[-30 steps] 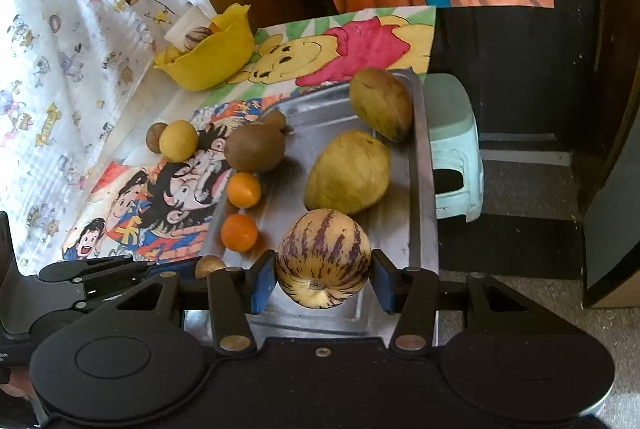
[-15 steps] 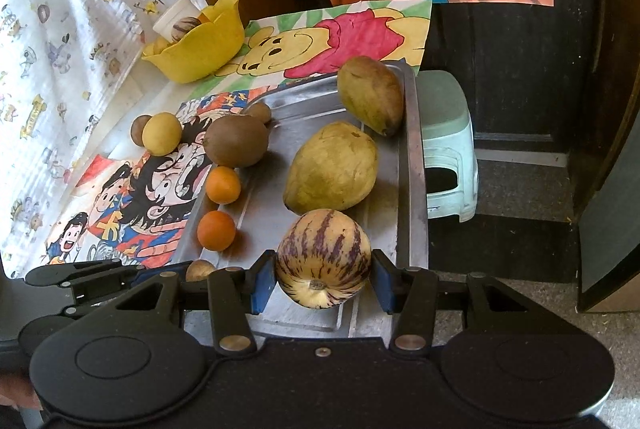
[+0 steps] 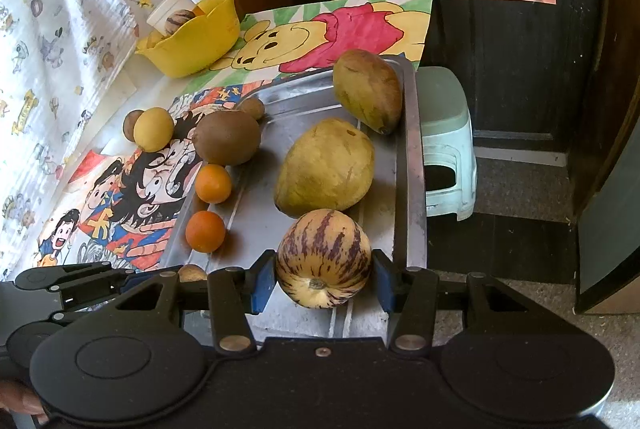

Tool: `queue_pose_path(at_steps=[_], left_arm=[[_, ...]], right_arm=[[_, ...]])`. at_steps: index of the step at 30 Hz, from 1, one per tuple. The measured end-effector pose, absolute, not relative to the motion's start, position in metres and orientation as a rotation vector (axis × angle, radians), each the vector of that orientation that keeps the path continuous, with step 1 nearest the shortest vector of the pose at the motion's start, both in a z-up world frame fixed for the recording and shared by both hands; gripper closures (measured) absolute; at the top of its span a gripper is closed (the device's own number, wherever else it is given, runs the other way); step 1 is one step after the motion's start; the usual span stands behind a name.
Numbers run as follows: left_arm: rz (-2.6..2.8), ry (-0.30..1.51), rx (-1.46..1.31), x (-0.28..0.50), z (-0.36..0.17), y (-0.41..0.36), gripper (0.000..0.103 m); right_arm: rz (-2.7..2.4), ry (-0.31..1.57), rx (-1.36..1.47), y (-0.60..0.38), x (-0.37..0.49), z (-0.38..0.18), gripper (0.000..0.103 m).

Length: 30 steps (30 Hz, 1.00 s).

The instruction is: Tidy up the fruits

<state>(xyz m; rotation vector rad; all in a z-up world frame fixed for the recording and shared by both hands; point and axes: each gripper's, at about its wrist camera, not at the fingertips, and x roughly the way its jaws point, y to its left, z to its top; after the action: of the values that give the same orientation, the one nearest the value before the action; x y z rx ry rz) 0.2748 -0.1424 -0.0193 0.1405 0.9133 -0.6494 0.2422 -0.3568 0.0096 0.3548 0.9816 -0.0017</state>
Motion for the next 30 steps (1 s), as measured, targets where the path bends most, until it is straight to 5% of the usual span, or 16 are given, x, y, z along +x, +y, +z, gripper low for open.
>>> queue_pose_path(at_steps=[15, 23, 30], left_arm=[[-0.652, 0.903, 0.079, 0.274, -0.007, -0.12, 0.065], [-0.602, 0.913, 0.057, 0.273, 0.005, -0.091, 0.039], [-0.58, 0.967, 0.033, 0.267, 0.011, -0.066, 0.006]], right_arm=[[-0.049, 0.97, 0.344, -0.351, 0.234, 0.021, 0.042], [-0.076, 0.983, 0.286, -0.334, 0.218, 0.041, 0.028], [-0.088, 1.064, 0.238, -0.311, 0.204, 0.054, 0.008]])
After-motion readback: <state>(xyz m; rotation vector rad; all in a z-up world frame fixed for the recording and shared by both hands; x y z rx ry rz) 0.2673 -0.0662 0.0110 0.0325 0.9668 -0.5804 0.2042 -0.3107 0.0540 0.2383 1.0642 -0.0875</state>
